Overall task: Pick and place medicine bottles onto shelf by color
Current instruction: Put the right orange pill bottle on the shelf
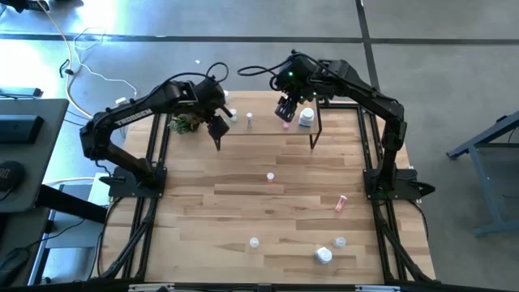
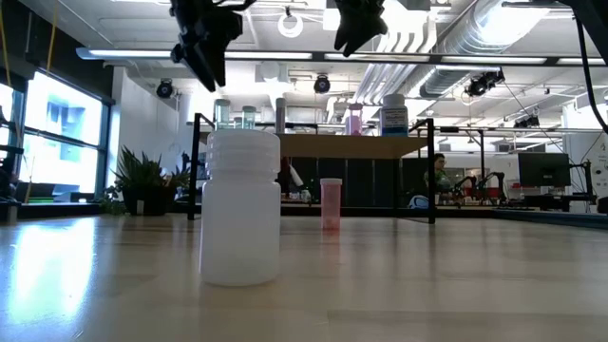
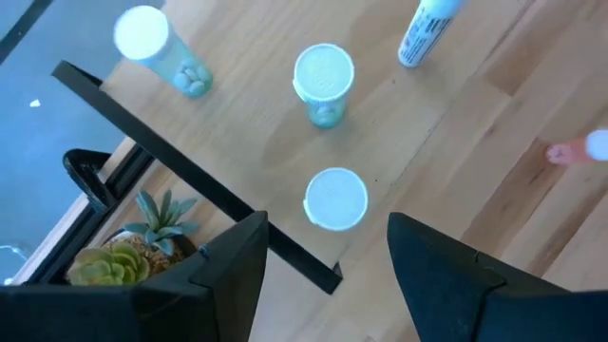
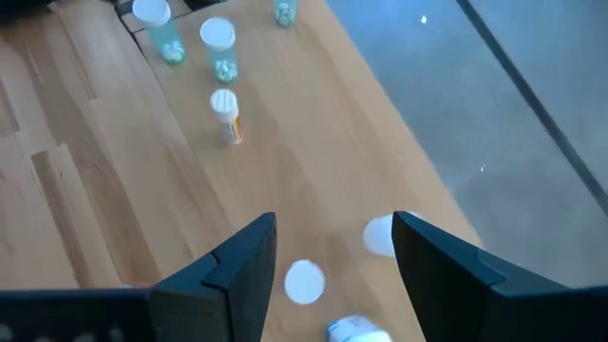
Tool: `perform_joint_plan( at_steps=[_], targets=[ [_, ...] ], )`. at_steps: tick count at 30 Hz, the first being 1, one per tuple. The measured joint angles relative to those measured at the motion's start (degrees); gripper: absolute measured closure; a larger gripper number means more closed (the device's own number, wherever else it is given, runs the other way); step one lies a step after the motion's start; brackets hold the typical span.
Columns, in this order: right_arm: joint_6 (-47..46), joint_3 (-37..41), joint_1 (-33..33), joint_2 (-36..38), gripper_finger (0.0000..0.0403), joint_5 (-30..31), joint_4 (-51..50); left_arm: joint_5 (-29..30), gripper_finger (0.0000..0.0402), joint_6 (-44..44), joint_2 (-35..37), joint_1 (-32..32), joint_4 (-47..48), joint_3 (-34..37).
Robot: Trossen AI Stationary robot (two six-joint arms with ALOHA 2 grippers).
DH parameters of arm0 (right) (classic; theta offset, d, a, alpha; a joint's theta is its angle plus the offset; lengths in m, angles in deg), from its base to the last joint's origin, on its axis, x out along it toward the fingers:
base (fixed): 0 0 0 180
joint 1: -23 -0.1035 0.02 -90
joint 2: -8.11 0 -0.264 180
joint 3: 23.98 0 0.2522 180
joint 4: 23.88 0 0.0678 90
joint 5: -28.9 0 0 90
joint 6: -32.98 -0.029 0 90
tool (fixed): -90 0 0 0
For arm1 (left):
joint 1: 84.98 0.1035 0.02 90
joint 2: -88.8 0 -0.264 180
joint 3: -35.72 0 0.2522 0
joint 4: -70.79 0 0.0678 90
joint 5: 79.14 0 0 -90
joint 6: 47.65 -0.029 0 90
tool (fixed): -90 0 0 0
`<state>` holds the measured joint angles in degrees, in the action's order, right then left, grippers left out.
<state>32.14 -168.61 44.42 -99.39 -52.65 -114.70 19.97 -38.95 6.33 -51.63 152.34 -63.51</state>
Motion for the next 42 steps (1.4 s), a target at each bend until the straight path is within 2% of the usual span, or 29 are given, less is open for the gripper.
perform_joint_plan(
  at_steps=[12, 16, 23, 30, 42],
  targets=[
    [-12.98, 0.02, -4.07, 0.00, 0.0201, -0.11, -4.17, -13.13, 0.0192, -4.14, 7.30, -0.87, 0.59, 0.00],
    [-16.00, 0.02, -6.32, 0.00, 0.0201, -0.09, -5.14, -14.91, 0.0192, -6.29, 10.41, -3.26, 0.25, 0.20],
    [-21.34, 2.20, -10.42, 0.04, 0.0201, 3.03, -12.55, -15.74, 0.0192, -6.05, 17.55, -9.76, -9.38, 10.00],
    [-26.38, 11.20, -15.70, 0.56, 0.0201, 3.39, -12.86, -18.08, 0.0192, -3.11, 23.53, -14.66, -20.40, 19.52],
    [-39.15, 27.75, -25.94, 1.01, 0.0201, -0.56, -12.29, -17.91, 0.0193, -1.79, 28.34, -19.29, -22.06, 28.79]
  ],
)
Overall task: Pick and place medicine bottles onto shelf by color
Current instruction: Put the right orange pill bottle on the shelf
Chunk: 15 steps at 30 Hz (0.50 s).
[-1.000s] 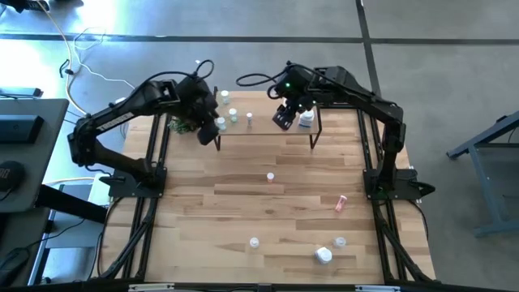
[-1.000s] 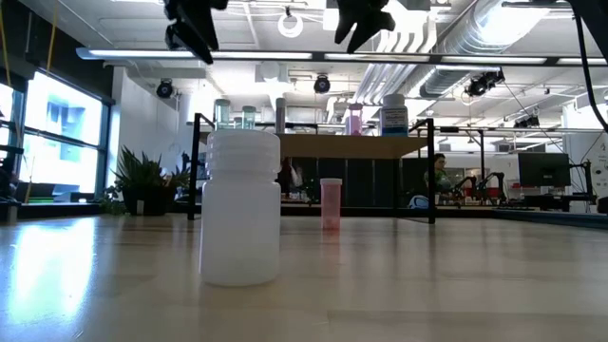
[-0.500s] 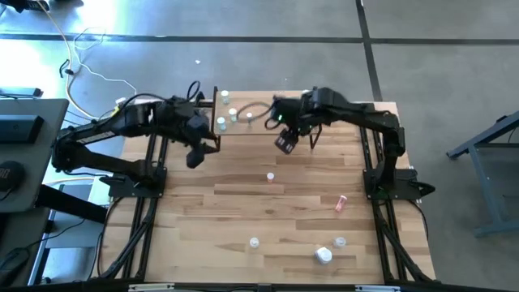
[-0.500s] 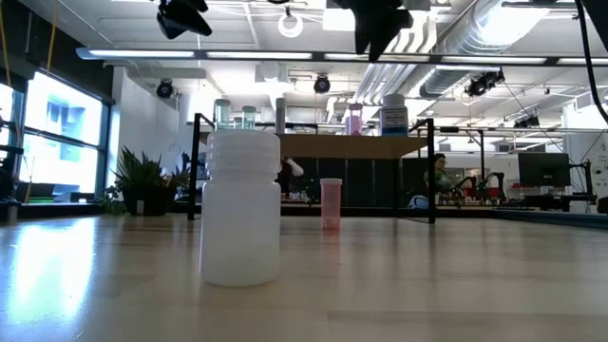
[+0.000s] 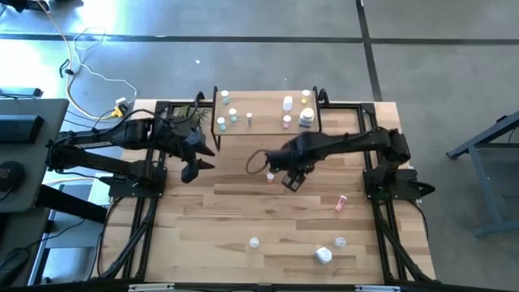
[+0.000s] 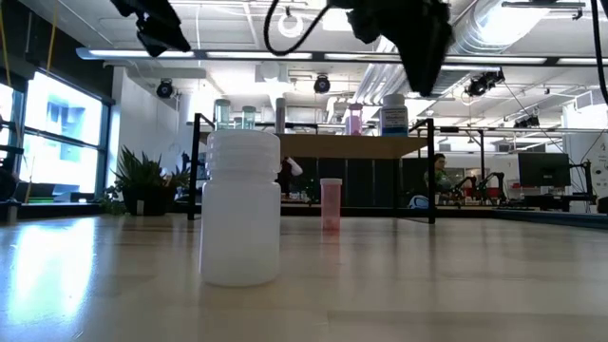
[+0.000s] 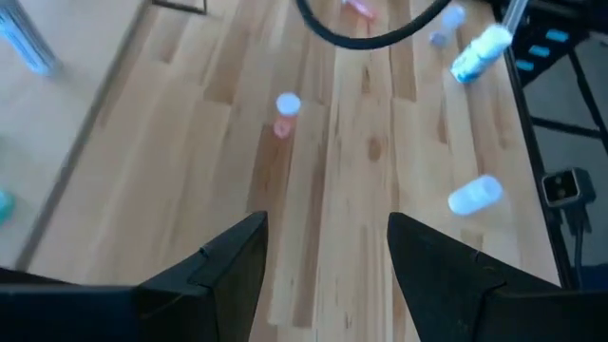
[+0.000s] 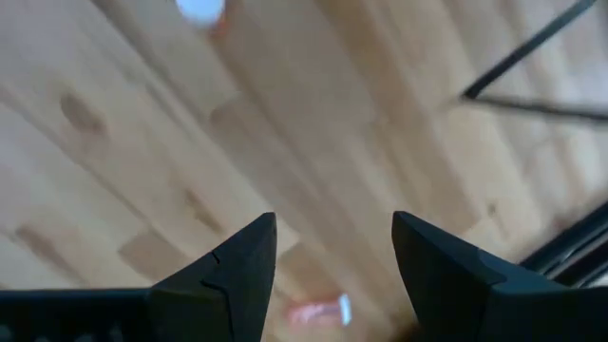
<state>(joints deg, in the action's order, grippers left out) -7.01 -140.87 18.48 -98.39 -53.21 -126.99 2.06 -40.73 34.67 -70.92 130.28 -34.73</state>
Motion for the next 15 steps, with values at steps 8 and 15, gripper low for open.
perform_joint_plan(
  at_steps=[8, 15],
  targets=[
    [-8.78, 5.81, -6.26, 0.02, 0.0201, -7.50, 0.25, -0.01, 0.0193, -0.02, 0.27, -1.46, 0.02, 0.28],
    [-16.78, 10.05, -11.66, 0.06, 0.0201, -11.56, -0.42, -0.01, 0.0193, -0.02, 0.25, -2.85, 0.27, 0.28]
  ],
)
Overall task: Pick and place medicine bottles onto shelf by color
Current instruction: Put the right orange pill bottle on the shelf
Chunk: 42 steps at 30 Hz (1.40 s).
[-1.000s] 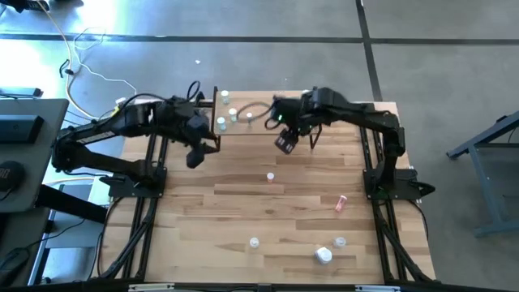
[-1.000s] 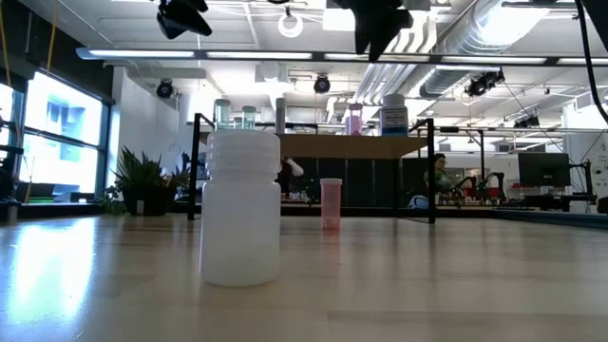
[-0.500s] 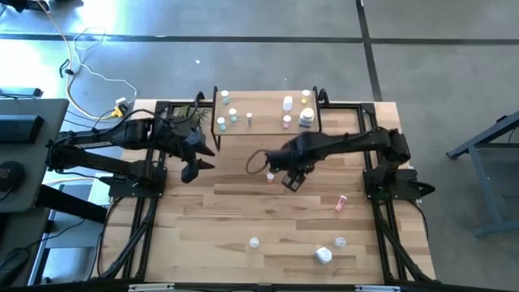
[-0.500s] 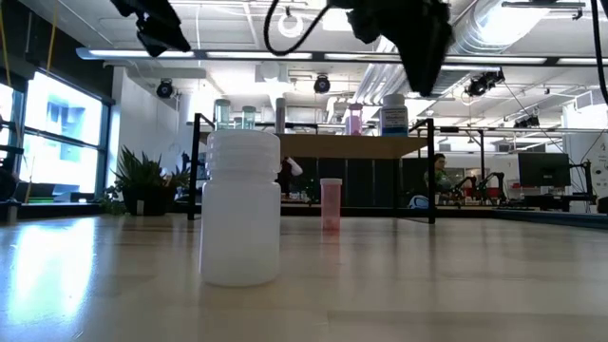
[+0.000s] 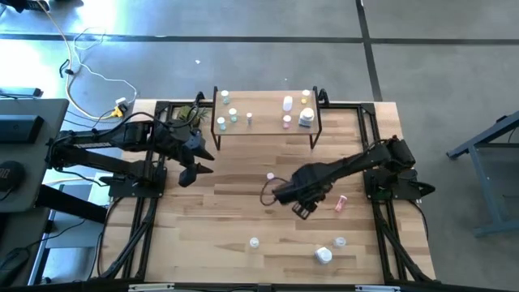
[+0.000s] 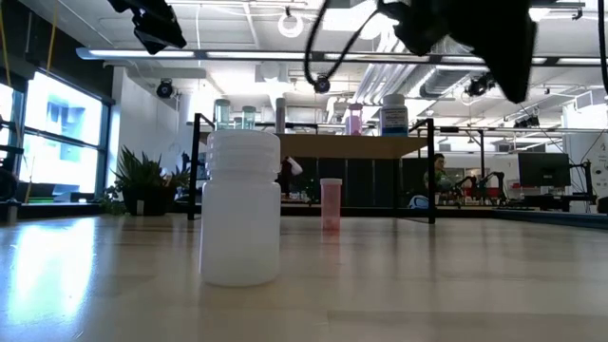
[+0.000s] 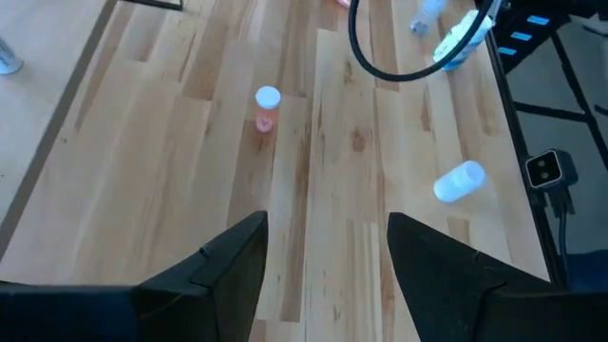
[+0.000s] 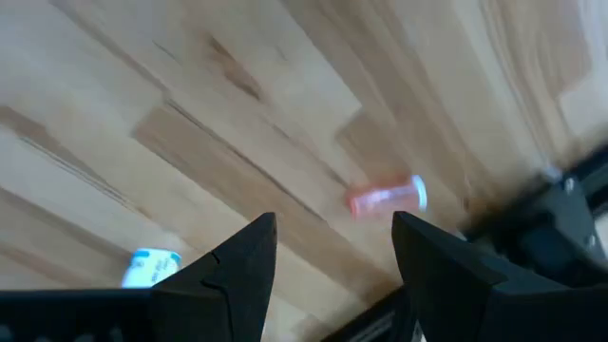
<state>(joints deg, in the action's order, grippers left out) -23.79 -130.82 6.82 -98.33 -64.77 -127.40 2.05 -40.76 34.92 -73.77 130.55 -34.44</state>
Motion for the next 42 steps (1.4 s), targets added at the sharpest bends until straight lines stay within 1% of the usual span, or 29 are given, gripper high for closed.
perform_joint_plan(
  at_steps=[4, 8, 13, 16, 19, 24, 29, 32, 35, 39, 42],
  targets=[
    [-4.31, 3.33, -2.58, 0.59, 0.0201, -1.40, -0.06, 0.12, 0.0193, 0.00, 0.00, -0.87, 0.11, 0.00],
    [-11.03, 7.04, -4.87, 3.07, 0.0201, -3.21, 0.24, 0.35, 0.0193, 0.40, -0.02, -1.49, 0.13, 0.00],
    [-19.63, 11.85, -7.34, 8.94, 0.0201, -3.49, 0.60, 0.45, 0.0193, 0.49, -0.04, -2.11, 0.15, 0.00],
    [-25.11, 15.52, -7.89, 13.73, 0.0201, -3.31, 2.79, 0.45, 0.0193, 0.61, -0.04, -2.44, 0.13, 0.00],
    [-31.53, 20.13, -7.94, 19.09, 0.0201, -2.16, 6.89, 0.47, 0.0193, 1.08, -0.04, -2.69, 0.07, 0.00],
    [-44.19, 28.39, -7.93, 27.48, 0.0201, 2.77, 12.78, 0.47, 0.0193, 1.46, -0.04, -2.69, 0.04, 0.00],
    [-53.63, 36.85, -7.94, 33.31, 0.0201, 3.55, 19.64, 0.49, 0.0193, 1.49, -0.04, -2.69, 0.04, 0.00],
    [-57.15, 42.03, -7.94, 35.05, 0.0201, 3.85, 24.25, 0.47, 0.0193, 1.95, -0.04, -2.69, 0.03, 0.00],
    [-60.81, 46.20, -7.94, 35.38, 0.0201, 3.88, 25.92, 0.49, 0.0193, 1.95, -0.04, -2.69, 0.02, 0.00],
    [-65.47, 50.06, -7.91, 35.44, 0.0201, 3.88, 27.23, 0.55, 0.0193, 1.95, -0.04, -2.69, 0.02, 0.00],
    [-67.45, 52.30, -7.84, 35.44, 0.0201, 3.88, 30.44, 0.67, 0.0193, 1.95, -0.07, -2.69, 0.00, 0.00]
  ],
)
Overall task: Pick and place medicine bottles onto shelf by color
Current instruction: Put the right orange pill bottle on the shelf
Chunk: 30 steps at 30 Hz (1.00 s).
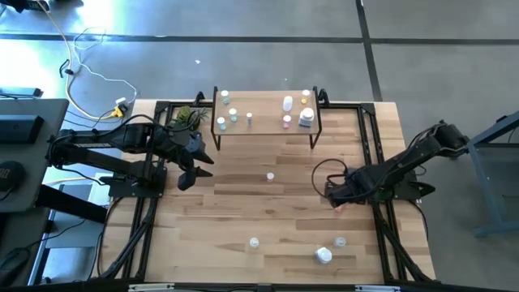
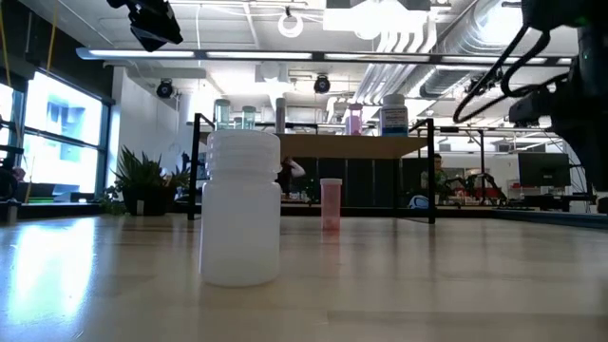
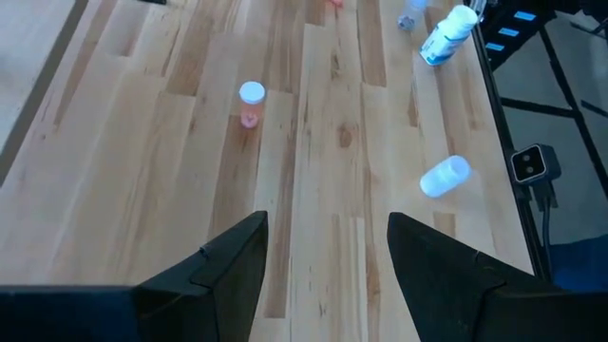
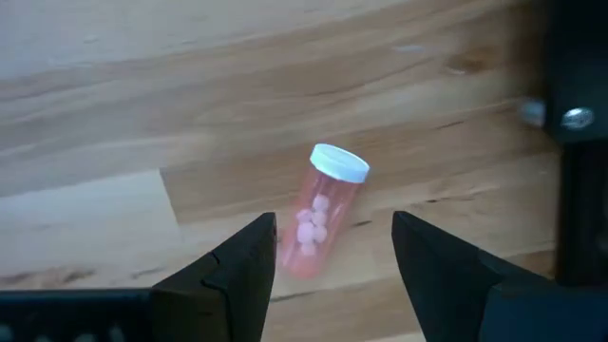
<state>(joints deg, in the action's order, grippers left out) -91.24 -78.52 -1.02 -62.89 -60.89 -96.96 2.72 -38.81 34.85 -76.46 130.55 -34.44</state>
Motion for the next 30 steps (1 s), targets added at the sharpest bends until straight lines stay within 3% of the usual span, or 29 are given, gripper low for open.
perform_joint_plan(
  at_steps=[15, 30],
  targets=[
    [-6.50, 6.71, 0.03, -0.20, 0.0254, 1.31, 6.59, 0.24, 0.0193, -1.53, -0.04, 0.04, -0.07, 0.00],
    [-7.02, 10.75, 1.54, -0.22, 0.0259, 0.24, 14.05, 1.10, 0.0193, -2.62, -0.04, 0.04, -0.04, 0.00]
  ],
)
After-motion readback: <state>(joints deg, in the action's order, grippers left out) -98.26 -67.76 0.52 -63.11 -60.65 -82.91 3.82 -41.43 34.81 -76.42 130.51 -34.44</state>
